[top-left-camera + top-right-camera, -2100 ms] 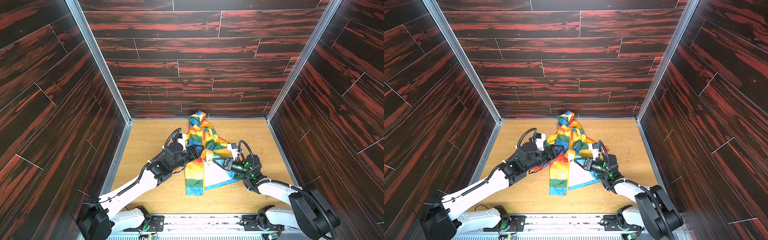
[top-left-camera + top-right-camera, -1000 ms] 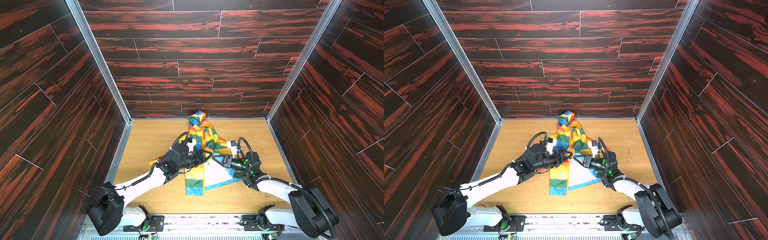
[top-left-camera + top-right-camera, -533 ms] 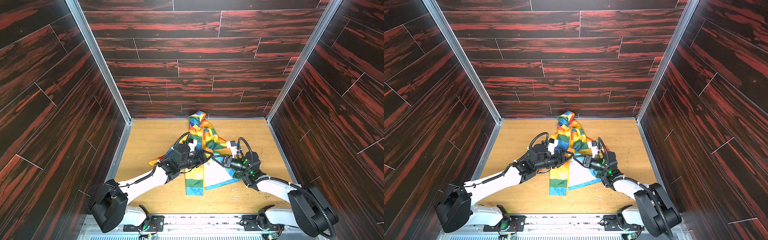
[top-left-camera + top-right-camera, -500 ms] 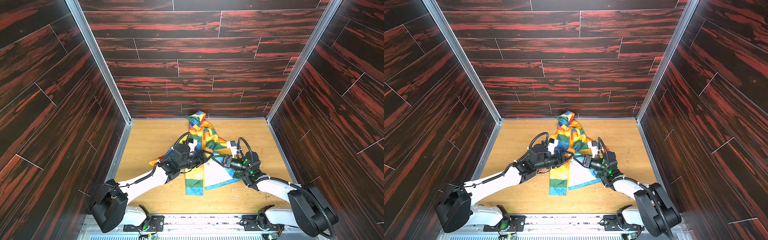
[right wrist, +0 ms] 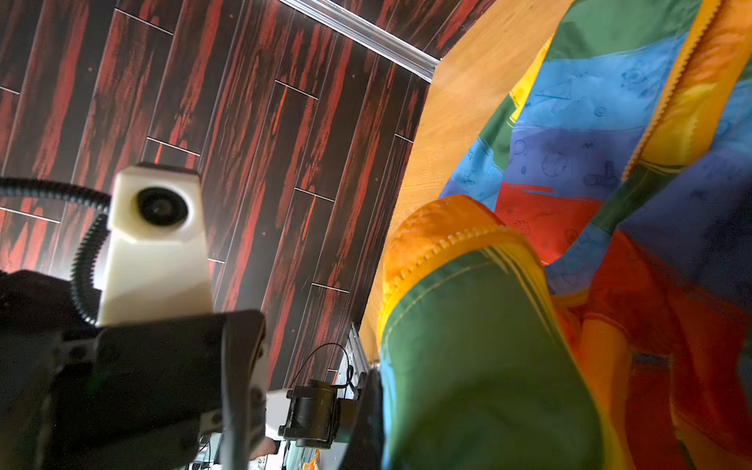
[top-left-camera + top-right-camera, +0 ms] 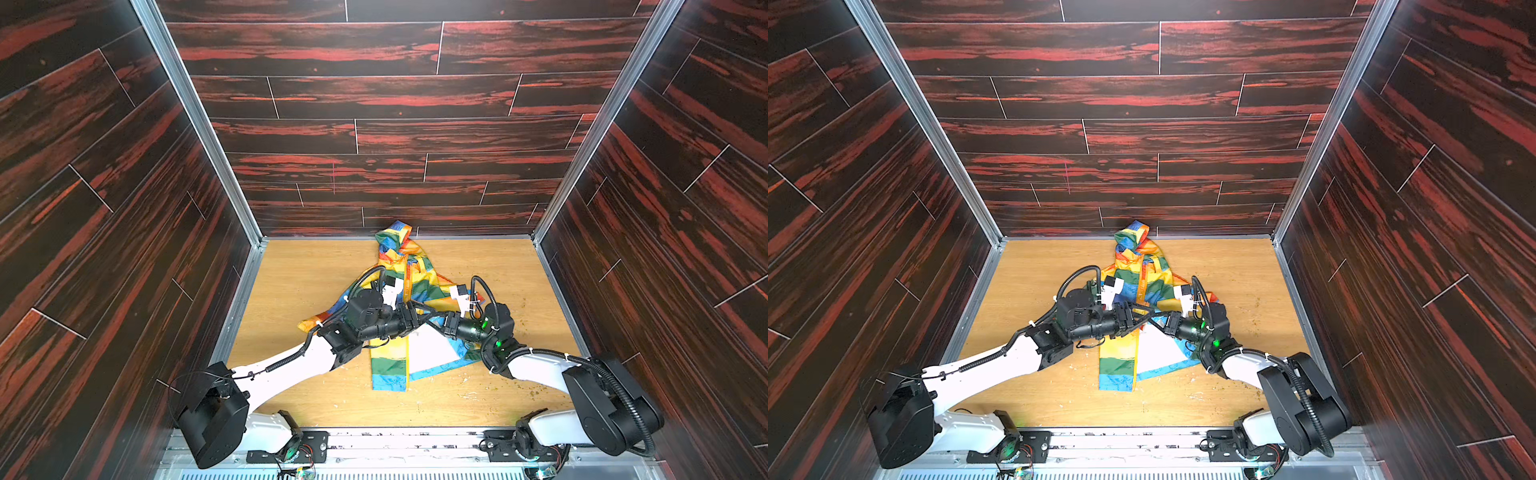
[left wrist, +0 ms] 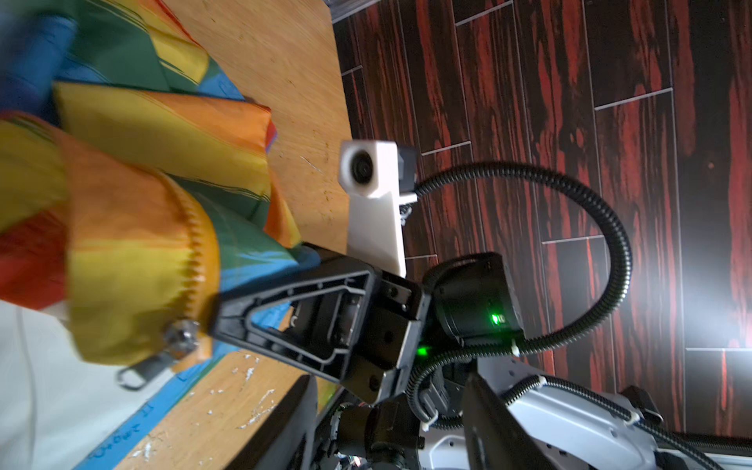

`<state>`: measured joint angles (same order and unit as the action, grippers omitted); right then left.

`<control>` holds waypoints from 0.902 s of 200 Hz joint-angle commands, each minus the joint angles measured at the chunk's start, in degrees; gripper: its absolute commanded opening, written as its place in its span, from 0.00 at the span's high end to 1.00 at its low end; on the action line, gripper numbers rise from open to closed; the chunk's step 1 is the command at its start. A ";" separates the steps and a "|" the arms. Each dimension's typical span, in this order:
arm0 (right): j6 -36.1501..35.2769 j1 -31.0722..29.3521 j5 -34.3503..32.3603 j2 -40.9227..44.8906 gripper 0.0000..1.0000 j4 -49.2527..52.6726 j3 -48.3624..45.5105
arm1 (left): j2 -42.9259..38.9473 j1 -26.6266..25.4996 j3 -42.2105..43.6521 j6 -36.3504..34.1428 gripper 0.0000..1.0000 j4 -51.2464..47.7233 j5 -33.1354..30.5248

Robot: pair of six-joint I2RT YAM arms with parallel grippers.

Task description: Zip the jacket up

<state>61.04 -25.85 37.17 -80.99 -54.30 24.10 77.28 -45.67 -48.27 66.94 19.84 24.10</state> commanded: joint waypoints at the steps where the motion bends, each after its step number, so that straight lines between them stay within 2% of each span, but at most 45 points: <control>1: 0.49 0.59 1.52 -1.19 1.00 -4.00 1.76 | -1.57 -0.03 -1.32 -0.44 0.40 1.08 -0.53; 26: -0.67 2.38 1.85 0.57 1.00 -3.29 1.48 | -6.47 0.02 -3.09 -5.68 0.38 -9.03 -5.25; 37: -1.55 3.67 1.94 1.63 1.00 -1.79 1.39 | -8.69 -0.01 -2.29 -5.80 0.38 -12.67 -8.16; 59: -2.75 6.56 3.04 3.64 1.00 1.09 0.96 | -12.70 0.02 0.85 -2.04 0.35 -22.78 -14.91; 77: -3.77 8.57 3.34 5.00 1.00 3.27 0.19 | -14.78 -0.25 4.55 3.81 0.34 -29.64 -16.29; 92: -5.08 9.60 2.26 6.43 1.00 5.51 -0.66 | -16.22 -2.60 10.69 11.10 0.35 -26.77 -17.90; 112: -7.12 10.10 1.04 7.82 1.00 9.39 -1.39 | -16.61 -9.58 16.66 19.65 0.35 -22.11 -22.39; 153: -7.78 10.62 1.49 8.81 1.00 10.09 -3.07 | -15.48 -22.97 20.16 30.78 0.34 -18.35 -32.21; 180: -7.51 10.71 1.81 9.87 1.00 9.57 -4.35 | -15.48 -27.88 25.35 37.21 0.32 -14.13 -38.89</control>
<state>54.37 -15.44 38.79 -73.78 -44.64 20.91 62.46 -70.61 -27.14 94.63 1.48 -5.34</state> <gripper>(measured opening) 0.053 0.672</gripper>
